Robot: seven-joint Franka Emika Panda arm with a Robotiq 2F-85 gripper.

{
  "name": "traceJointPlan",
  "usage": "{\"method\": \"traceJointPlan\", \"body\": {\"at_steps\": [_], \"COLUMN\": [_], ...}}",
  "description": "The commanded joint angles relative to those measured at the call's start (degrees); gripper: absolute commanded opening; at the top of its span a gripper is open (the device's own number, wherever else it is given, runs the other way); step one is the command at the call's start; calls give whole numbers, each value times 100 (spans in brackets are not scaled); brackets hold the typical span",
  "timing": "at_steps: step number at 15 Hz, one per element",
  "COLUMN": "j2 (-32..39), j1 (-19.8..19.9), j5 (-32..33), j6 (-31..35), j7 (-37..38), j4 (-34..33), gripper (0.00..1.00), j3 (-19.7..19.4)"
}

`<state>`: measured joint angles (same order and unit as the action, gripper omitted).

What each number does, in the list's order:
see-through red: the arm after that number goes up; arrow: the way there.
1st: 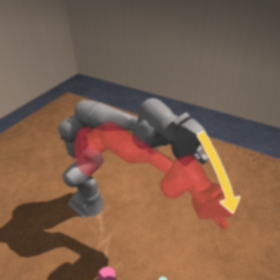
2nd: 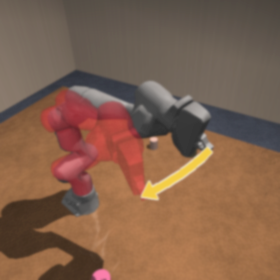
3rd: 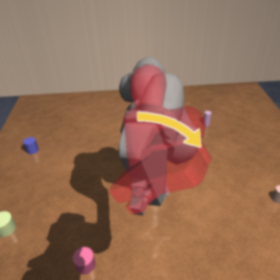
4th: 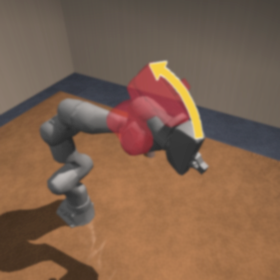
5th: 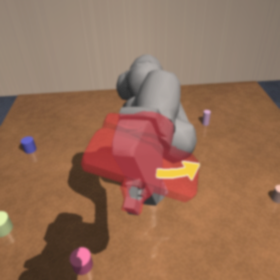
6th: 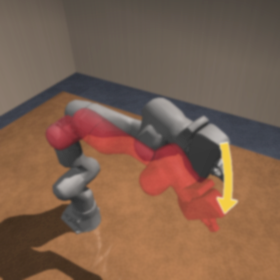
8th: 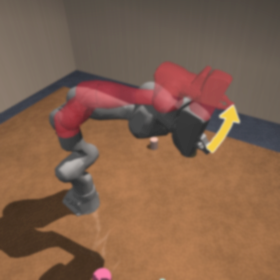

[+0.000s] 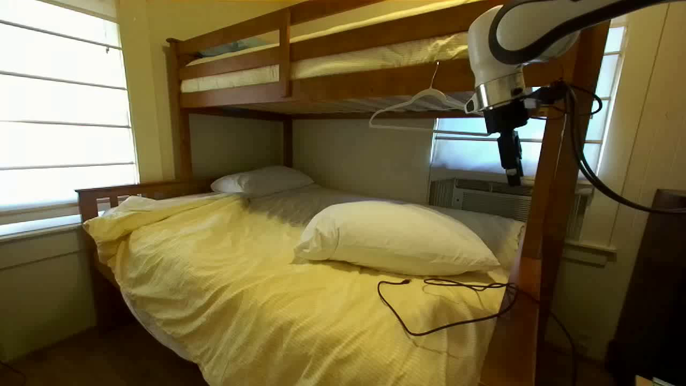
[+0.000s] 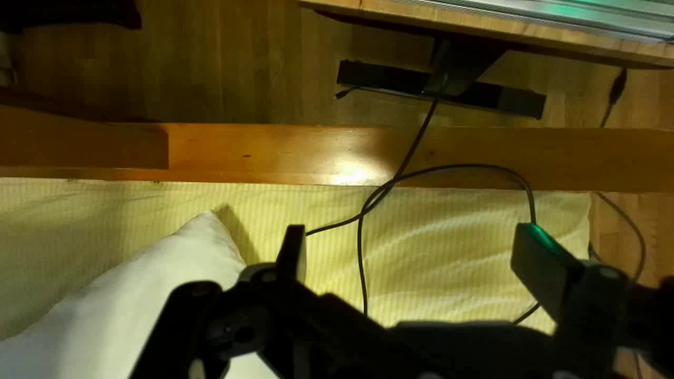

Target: Put the cable on the pillow

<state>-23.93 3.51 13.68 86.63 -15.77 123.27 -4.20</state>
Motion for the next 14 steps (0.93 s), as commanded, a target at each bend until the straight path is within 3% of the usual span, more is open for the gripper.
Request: {"method": "traceJointPlan", "body": {"at_steps": [1,5,8,14], "j2": [3,3,351,977], "j1": [-78,-77,38,254], "j5": [18,18,-198,-242], "j6": [-21,-21,188,1614], "j7": [22,22,628,2350], "j4": [-16,-16,14,601], "gripper": [100,100,100,100], "j3": [-61,-61,-127,-159]}}
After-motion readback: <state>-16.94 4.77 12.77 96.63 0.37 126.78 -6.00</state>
